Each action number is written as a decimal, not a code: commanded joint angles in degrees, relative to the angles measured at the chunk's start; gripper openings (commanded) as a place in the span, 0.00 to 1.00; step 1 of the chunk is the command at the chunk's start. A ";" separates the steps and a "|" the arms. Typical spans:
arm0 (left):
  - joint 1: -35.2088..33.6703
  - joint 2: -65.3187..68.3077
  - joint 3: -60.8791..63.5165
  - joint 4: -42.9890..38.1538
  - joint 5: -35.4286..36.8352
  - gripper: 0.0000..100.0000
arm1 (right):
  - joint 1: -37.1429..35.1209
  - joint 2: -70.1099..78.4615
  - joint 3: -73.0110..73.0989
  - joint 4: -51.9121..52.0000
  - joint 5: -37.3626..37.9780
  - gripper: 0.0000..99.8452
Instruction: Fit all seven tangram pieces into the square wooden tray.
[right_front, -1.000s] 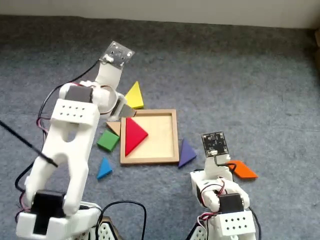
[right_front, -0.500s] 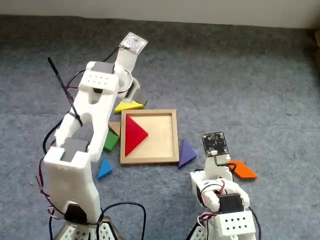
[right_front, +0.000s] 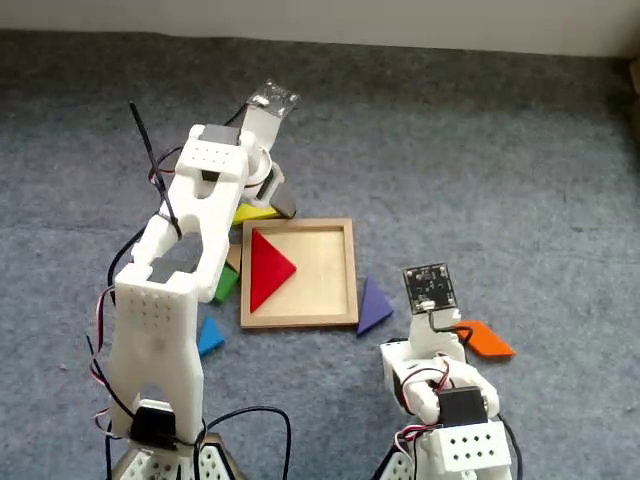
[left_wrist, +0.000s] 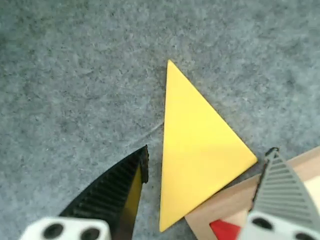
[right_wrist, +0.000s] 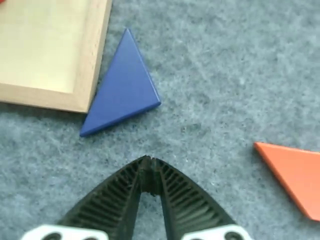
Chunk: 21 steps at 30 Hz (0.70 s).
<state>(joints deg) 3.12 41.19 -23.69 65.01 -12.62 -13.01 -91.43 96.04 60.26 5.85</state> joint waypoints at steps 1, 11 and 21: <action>0.92 0.57 -4.00 3.08 -3.34 0.35 | 0.92 -0.40 4.26 -0.48 -0.26 0.01; 0.92 4.00 -4.00 0.26 -4.92 0.25 | 0.92 -0.40 4.26 -0.48 -0.26 0.01; 0.92 2.42 -8.31 5.45 -5.54 0.22 | 0.92 -0.40 4.26 -0.48 -0.26 0.01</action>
<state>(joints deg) 3.74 45.14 -27.56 67.03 -17.19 -13.01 -91.43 96.04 60.26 5.85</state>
